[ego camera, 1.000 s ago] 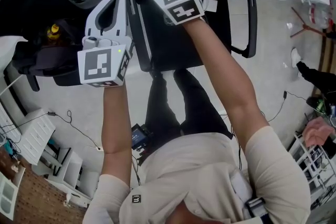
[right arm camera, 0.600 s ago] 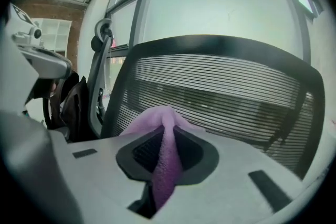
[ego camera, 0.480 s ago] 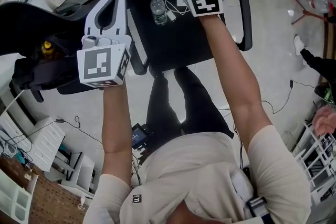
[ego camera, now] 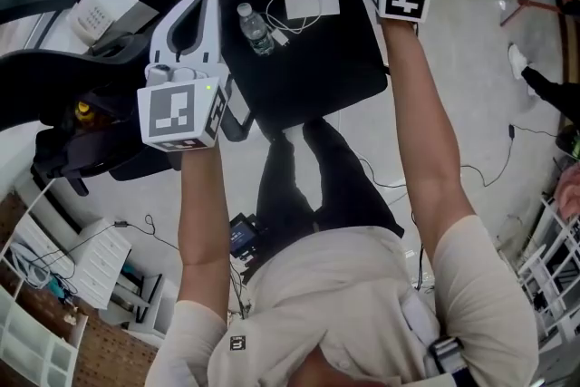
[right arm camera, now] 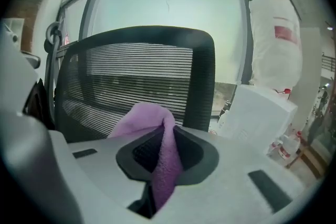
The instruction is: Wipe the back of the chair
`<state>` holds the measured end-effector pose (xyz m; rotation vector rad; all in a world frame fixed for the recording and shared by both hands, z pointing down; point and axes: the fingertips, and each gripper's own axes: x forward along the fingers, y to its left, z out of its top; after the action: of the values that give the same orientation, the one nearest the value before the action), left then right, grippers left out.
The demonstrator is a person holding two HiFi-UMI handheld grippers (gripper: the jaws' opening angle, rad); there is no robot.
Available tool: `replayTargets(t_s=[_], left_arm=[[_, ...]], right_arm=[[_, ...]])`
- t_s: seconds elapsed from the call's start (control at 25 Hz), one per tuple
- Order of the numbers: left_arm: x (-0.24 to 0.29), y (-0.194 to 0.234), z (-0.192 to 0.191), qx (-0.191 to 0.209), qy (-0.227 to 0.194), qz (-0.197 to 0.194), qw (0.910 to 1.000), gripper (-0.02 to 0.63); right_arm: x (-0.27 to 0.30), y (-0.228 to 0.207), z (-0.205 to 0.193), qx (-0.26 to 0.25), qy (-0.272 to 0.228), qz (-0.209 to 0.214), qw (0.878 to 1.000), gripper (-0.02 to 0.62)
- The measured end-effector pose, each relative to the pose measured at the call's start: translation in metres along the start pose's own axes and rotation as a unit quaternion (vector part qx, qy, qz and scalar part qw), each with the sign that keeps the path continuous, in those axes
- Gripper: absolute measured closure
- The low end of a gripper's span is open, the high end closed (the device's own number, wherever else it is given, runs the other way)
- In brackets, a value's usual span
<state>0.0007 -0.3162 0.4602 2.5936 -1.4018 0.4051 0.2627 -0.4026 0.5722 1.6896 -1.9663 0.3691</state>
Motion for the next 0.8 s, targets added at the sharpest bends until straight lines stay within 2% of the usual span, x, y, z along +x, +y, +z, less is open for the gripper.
replayTargets(t_s=[0.44,0.8], left_arm=[[-0.008,-0.006,0.032,0.019,-0.003,-0.007,0.9998,0.598],[-0.049,0.001,0.068,0.032,-0.011,0.000,0.9994,0.598]], right_arm=[[-0.011,0.006,0.005,0.011,0.017,0.018,1.000,0.558],[-0.067,0.024,0.040,0.012,-0.005,0.024,1.000,0.560]])
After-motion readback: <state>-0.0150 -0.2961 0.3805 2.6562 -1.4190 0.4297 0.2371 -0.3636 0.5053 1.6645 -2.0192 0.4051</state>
